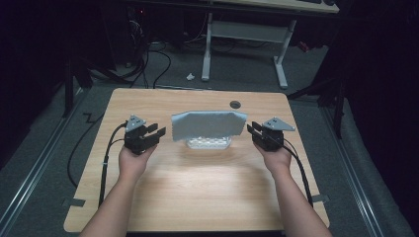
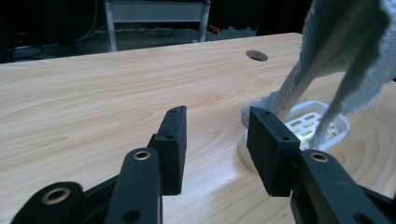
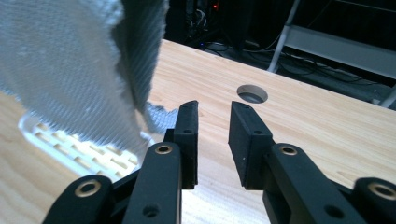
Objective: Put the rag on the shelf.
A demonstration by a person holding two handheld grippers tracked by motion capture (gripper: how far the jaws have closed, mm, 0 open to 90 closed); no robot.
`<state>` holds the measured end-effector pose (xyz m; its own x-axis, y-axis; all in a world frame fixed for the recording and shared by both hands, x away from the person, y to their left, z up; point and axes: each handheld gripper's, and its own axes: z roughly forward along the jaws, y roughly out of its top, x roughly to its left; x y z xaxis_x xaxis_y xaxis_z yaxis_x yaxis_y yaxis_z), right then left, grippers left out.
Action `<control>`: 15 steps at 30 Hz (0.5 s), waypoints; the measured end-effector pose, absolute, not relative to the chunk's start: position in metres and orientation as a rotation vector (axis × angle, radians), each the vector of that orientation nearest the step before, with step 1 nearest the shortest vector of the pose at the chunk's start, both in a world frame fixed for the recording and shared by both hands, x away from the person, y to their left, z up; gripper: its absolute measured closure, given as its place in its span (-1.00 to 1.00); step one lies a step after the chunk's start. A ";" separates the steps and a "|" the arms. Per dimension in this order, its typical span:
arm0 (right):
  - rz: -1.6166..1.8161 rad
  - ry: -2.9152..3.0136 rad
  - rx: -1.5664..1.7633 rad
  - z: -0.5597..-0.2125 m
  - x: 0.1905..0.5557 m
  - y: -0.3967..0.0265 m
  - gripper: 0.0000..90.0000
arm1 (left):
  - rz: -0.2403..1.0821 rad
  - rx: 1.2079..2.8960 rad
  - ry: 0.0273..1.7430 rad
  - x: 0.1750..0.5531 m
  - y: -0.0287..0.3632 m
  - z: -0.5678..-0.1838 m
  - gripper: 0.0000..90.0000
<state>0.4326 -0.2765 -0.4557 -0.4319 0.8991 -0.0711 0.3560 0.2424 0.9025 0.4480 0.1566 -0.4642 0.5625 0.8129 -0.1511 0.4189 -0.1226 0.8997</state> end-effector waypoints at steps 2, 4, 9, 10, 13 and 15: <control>1.173 1.890 1.140 -0.456 0.427 -0.277 0.56 | 0.483 1.754 1.027 0.440 0.162 -0.465 0.27; 1.163 1.899 1.159 -0.456 0.422 -0.277 0.57 | 0.487 1.762 1.029 0.437 0.164 -0.466 0.26; 1.142 1.910 1.128 -0.458 0.405 -0.277 0.56 | 0.493 1.793 1.032 0.414 0.171 -0.475 0.20; 1.142 1.910 1.128 -0.458 0.405 -0.277 0.56 | 0.493 1.793 1.032 0.414 0.171 -0.475 0.19; 1.113 1.931 1.132 -0.461 0.388 -0.277 0.55 | 0.494 1.810 1.009 0.393 0.171 -0.478 0.17; 1.131 1.926 1.103 -0.461 0.377 -0.277 0.53 | 0.485 1.817 0.999 0.387 0.170 -0.478 0.14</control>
<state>0.3772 -0.2773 -0.4613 -0.4437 0.8897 -0.1073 0.3395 0.2777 0.8987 0.3873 0.1703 -0.4784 0.5843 0.8053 -0.1004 0.4193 -0.1936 0.8870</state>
